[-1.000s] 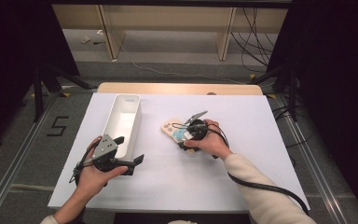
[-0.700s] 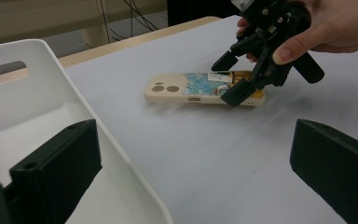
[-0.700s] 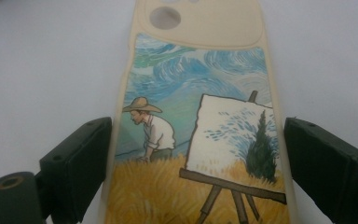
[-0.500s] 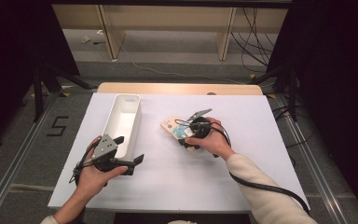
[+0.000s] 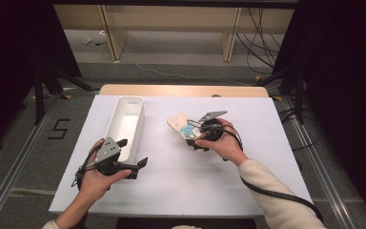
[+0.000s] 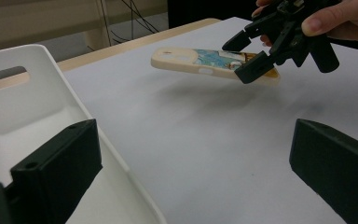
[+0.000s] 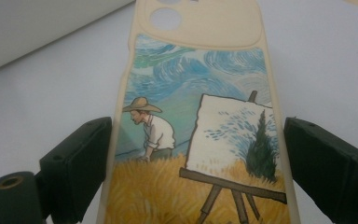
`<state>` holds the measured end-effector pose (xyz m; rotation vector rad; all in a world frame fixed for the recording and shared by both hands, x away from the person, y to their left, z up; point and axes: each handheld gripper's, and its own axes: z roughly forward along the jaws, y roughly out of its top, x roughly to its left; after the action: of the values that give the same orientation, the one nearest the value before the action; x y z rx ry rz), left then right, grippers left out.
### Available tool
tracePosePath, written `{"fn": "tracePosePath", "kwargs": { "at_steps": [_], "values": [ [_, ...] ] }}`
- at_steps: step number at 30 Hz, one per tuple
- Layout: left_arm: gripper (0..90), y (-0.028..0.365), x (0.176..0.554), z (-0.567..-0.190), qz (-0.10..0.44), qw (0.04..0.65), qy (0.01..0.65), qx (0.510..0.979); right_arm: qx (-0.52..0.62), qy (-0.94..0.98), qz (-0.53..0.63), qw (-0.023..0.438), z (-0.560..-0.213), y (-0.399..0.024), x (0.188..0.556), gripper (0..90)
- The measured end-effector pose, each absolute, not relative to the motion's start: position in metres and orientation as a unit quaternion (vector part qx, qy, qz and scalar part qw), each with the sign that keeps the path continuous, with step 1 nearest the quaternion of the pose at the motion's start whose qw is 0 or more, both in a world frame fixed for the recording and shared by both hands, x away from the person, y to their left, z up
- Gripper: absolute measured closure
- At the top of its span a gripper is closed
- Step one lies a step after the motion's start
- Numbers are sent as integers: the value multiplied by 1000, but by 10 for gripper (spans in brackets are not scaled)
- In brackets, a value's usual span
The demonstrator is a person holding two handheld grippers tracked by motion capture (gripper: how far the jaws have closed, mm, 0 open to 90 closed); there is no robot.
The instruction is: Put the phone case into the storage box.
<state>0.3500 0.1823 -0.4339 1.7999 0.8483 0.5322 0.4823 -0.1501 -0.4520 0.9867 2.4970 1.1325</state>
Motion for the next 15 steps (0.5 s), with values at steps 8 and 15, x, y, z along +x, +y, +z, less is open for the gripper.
{"fn": "tracePosePath", "kwargs": {
  "at_steps": [8,15],
  "values": [
    [21,180,351,-431,225,517,352,747,333,843,403,123,-447,-159,476,115],
    [26,173,353,-425,229,520,344,747,334,834,420,129,-441,-167,471,115]
  ]
}}
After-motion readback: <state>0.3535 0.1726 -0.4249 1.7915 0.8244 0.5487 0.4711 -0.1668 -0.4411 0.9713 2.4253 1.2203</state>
